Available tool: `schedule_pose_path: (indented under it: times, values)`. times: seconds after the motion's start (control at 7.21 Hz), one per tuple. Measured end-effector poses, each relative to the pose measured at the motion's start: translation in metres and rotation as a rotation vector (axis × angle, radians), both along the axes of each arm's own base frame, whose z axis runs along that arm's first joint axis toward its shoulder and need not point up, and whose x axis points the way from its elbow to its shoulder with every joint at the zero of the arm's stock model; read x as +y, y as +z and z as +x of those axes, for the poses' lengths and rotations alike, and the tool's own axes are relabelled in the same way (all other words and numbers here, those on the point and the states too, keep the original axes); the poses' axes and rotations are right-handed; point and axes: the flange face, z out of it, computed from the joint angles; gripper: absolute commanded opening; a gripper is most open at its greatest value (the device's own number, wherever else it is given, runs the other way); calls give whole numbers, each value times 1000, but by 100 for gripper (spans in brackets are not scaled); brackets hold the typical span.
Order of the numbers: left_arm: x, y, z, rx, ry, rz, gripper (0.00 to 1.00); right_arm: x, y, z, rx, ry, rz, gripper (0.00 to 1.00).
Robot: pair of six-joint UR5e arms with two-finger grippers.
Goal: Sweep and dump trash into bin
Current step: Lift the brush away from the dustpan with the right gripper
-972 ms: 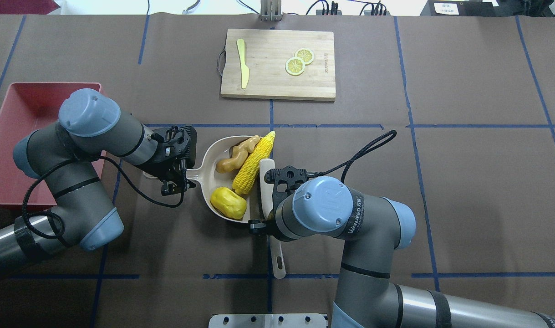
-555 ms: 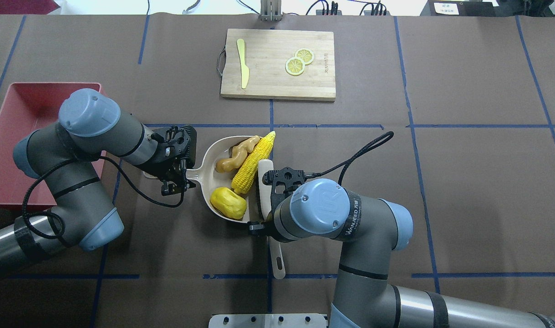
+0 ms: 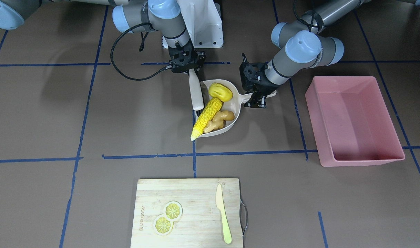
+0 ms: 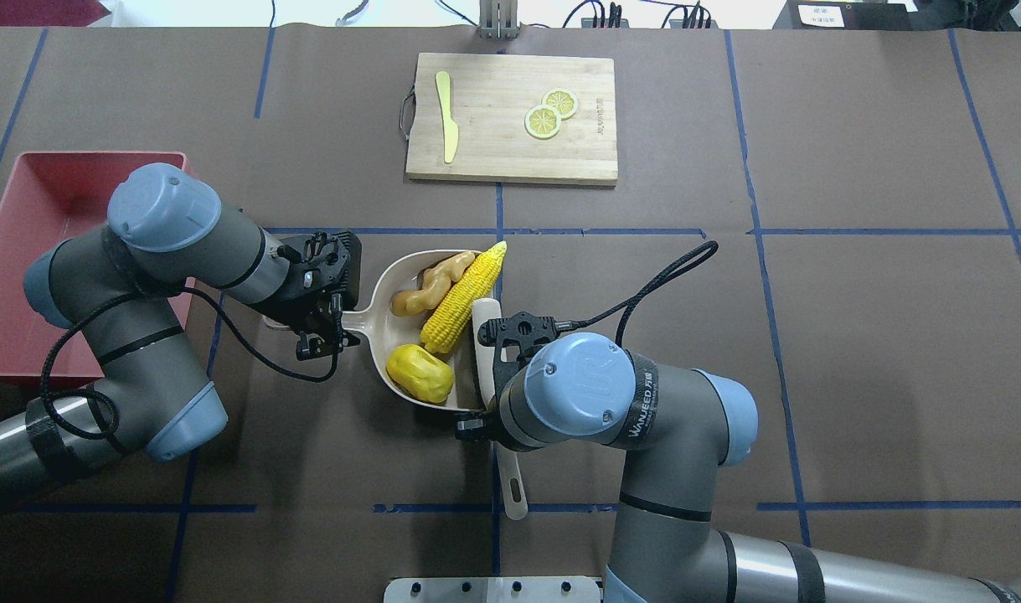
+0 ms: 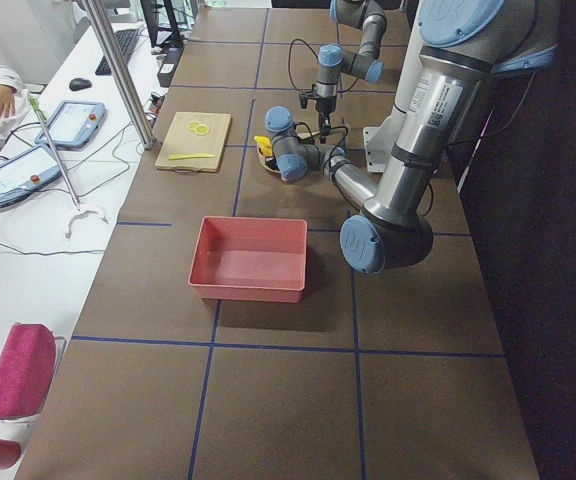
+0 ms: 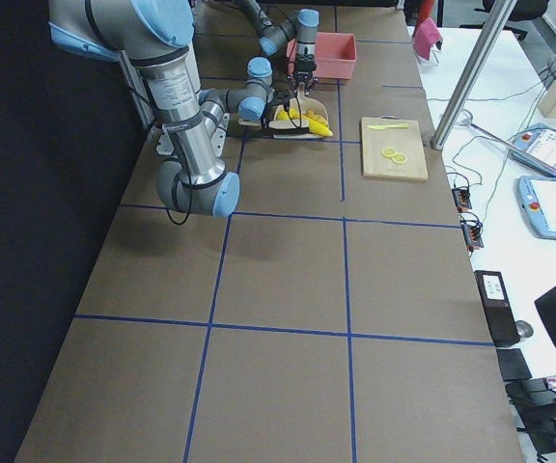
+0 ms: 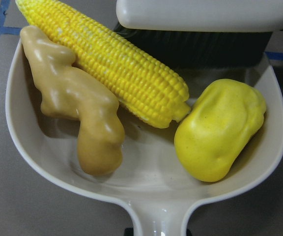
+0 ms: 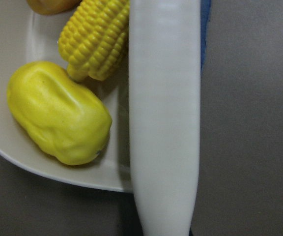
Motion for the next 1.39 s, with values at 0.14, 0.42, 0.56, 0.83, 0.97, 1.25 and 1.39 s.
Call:
schedule_pose_path:
  times: [0.14,0.42,0.56,0.83,0.97,1.25,1.39]
  values:
    - [0,0,0,0,0,0,0,2,-2,5,26,0,-8,0]
    - [0,1,0,0,0,-1,0,3,-2,11,65,0,-19,0]
    - [1,2,-1,1,0,-2,0,3,-1,14,84,1,-25,0]
    - [1,4,-3,4,0,0,0,1,-2,24,134,7,-41,0]
    - [2,2,-5,8,-1,3,0,-3,0,29,162,15,-51,0]
    - [3,-7,-11,26,-4,14,0,-22,6,41,199,47,-62,0]
    - [3,-12,-15,36,-10,15,0,-36,9,48,207,64,-58,0]
